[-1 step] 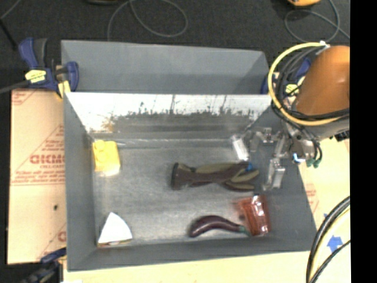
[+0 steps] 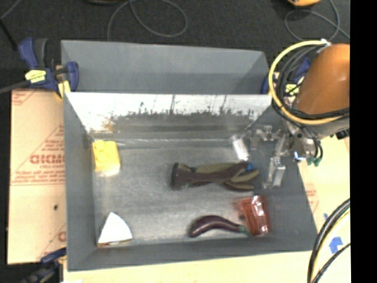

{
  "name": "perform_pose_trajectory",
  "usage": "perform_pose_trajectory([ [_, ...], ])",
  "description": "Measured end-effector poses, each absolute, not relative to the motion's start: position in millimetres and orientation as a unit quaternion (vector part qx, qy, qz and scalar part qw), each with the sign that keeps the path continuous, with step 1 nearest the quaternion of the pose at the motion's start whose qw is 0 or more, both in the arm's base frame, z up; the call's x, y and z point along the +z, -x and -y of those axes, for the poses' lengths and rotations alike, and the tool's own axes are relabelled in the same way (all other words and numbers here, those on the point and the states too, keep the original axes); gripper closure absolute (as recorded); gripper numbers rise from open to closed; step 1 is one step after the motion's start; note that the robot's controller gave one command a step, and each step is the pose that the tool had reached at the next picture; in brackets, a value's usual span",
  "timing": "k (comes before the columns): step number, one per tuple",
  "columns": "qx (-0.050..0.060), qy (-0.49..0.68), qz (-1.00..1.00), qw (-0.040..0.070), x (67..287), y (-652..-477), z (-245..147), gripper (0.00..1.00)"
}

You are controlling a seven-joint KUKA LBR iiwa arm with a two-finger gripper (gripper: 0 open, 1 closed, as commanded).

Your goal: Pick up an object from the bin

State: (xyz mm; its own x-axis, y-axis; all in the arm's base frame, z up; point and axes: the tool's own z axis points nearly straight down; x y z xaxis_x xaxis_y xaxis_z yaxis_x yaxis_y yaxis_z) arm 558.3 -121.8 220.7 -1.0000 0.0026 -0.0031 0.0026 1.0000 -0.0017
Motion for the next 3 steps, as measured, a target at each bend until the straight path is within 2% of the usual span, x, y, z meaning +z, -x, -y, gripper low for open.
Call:
perform_pose_trajectory([
  [1,-0.001,0.021,-1.0,0.003,125,-575.8,91,0.0],
  [2,-0.002,0.035,-0.999,0.004,77,-571.6,79,1.0],
  [3,-0.002,0.036,-0.999,0.004,77,-571.6,79,1.0],
])
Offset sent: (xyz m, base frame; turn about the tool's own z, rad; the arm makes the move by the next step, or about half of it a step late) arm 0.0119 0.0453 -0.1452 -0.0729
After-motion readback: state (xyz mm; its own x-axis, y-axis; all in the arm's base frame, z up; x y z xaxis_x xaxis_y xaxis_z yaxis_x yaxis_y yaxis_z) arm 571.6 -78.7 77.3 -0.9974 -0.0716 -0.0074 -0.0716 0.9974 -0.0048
